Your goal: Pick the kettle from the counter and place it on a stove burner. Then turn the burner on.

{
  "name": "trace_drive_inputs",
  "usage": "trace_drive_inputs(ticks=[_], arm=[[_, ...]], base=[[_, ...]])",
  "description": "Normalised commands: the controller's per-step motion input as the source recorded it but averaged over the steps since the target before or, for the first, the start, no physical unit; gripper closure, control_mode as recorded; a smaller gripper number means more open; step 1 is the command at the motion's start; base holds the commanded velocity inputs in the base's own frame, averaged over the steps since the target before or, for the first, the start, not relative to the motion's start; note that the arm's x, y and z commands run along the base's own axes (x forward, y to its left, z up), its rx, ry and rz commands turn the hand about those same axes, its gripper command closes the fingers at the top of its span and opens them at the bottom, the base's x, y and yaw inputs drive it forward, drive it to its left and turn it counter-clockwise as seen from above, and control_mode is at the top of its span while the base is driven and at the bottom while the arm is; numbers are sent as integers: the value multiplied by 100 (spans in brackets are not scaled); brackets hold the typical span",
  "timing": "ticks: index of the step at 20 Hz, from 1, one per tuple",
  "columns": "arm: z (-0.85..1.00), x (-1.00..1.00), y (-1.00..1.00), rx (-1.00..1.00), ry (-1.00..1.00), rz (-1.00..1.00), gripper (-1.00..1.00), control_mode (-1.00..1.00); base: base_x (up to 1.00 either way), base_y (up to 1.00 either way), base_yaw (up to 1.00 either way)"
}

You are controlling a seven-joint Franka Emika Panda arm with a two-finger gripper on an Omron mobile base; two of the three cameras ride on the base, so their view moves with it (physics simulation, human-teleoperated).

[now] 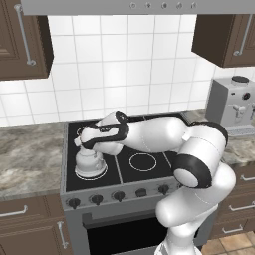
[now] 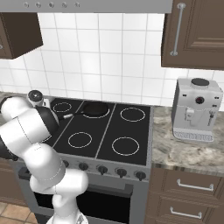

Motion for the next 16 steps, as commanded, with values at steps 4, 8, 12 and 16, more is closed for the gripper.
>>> trace_drive_inputs(ticks=[4,8,12,16], arm=[[0,0,0,0,0,0,-100,-100],[0,0,0,0,0,0,-100,-100],[6,0,0,0,0,0,-100,-100],[59,0,0,0,0,0,-100,-100]], base=[[0,0,0],[0,0,0],[0,0,0],[0,0,0]])
